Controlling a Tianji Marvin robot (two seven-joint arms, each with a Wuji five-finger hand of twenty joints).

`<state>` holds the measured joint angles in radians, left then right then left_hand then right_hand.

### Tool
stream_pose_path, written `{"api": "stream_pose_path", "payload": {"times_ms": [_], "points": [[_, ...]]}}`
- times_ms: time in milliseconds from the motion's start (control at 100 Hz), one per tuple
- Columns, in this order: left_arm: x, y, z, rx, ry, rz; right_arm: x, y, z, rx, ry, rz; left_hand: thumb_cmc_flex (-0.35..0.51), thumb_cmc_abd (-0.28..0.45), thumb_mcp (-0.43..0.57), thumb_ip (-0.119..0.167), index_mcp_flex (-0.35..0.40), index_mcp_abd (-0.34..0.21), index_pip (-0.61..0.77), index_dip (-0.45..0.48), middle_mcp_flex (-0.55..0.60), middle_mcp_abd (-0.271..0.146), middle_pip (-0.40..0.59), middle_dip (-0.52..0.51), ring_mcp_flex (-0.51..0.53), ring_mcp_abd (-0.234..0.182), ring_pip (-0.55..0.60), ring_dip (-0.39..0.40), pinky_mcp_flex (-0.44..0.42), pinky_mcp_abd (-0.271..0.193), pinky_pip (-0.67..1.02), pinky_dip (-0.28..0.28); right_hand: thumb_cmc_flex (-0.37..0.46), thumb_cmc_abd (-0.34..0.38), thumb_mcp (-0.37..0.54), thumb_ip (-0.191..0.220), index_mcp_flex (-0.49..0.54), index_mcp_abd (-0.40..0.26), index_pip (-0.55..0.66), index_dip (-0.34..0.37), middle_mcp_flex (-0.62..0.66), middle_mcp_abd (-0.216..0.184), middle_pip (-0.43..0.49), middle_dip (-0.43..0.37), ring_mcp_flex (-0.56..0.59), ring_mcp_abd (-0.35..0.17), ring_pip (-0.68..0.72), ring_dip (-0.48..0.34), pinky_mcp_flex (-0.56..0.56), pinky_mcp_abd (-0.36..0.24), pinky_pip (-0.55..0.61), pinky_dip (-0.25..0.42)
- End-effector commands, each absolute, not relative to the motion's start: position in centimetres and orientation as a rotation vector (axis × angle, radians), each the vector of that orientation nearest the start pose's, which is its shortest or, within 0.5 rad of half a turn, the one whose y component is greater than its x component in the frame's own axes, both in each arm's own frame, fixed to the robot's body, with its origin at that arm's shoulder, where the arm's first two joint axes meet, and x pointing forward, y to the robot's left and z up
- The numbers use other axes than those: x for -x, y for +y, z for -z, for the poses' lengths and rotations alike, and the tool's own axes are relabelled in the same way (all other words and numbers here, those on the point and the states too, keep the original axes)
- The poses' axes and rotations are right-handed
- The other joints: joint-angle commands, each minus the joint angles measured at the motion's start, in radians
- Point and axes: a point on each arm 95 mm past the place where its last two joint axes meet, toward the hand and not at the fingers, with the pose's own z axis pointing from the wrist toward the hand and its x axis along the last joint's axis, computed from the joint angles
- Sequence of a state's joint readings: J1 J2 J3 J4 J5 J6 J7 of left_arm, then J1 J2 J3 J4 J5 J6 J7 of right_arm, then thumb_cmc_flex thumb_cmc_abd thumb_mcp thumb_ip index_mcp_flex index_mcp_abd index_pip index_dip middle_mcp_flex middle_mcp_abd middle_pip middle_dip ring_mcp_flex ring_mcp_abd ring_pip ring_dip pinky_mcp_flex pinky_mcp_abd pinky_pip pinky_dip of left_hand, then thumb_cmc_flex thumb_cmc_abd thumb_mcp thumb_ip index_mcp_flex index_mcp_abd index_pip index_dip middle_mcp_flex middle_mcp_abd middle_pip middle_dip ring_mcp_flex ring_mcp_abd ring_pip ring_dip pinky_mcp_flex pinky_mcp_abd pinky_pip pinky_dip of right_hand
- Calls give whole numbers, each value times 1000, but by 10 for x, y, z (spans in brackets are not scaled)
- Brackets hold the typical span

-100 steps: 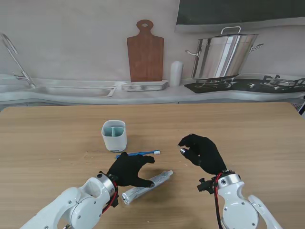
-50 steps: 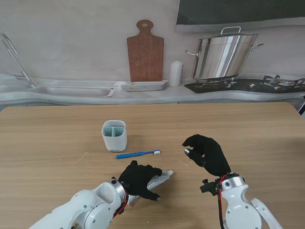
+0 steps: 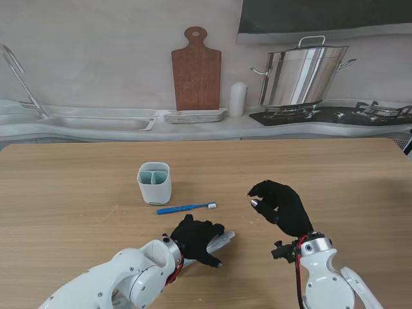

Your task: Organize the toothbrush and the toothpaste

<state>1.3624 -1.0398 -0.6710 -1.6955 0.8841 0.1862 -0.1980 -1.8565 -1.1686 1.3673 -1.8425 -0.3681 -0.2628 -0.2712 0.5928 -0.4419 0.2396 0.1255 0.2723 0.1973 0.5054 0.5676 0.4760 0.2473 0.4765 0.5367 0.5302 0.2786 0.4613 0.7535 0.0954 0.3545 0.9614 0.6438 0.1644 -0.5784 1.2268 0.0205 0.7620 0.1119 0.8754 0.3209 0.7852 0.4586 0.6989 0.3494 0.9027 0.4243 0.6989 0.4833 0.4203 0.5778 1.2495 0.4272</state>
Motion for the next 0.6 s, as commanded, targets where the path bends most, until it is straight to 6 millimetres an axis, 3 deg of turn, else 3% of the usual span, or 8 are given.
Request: {"api": "stream_pose_path", "payload": {"times_ms": [0,390,590], "points": [[-343,-150,348,1191,2026,1466,-327,-2,284,1917,-909,2726,-6,-27,27,29,-34,-18,41,20,-31,1,28,48,-14,-12,21,31,-9,-26,16,20,-1,-17,16,-32,16,-31,5,3,9,-30,2,4,18,2,1,17,1,17,12,17],[-350,-156,356,1197,2046,1444,-326,-4,283,1915,-907,2734,6,-45,68,36,-49,-25,91,69,-20,-3,61,86,6,-20,66,81,6,-31,49,44,-1,-18,16,-32,18,-31,4,2,10,-31,0,3,19,1,0,17,1,17,12,17],[-359,-159,358,1202,2063,1418,-326,-4,283,1918,-906,2731,9,-66,135,49,-138,1,89,81,-45,-3,91,112,12,-30,102,120,16,-39,85,70,-1,-17,15,-32,19,-31,4,2,11,-31,0,3,19,2,0,17,2,17,13,17]]}}
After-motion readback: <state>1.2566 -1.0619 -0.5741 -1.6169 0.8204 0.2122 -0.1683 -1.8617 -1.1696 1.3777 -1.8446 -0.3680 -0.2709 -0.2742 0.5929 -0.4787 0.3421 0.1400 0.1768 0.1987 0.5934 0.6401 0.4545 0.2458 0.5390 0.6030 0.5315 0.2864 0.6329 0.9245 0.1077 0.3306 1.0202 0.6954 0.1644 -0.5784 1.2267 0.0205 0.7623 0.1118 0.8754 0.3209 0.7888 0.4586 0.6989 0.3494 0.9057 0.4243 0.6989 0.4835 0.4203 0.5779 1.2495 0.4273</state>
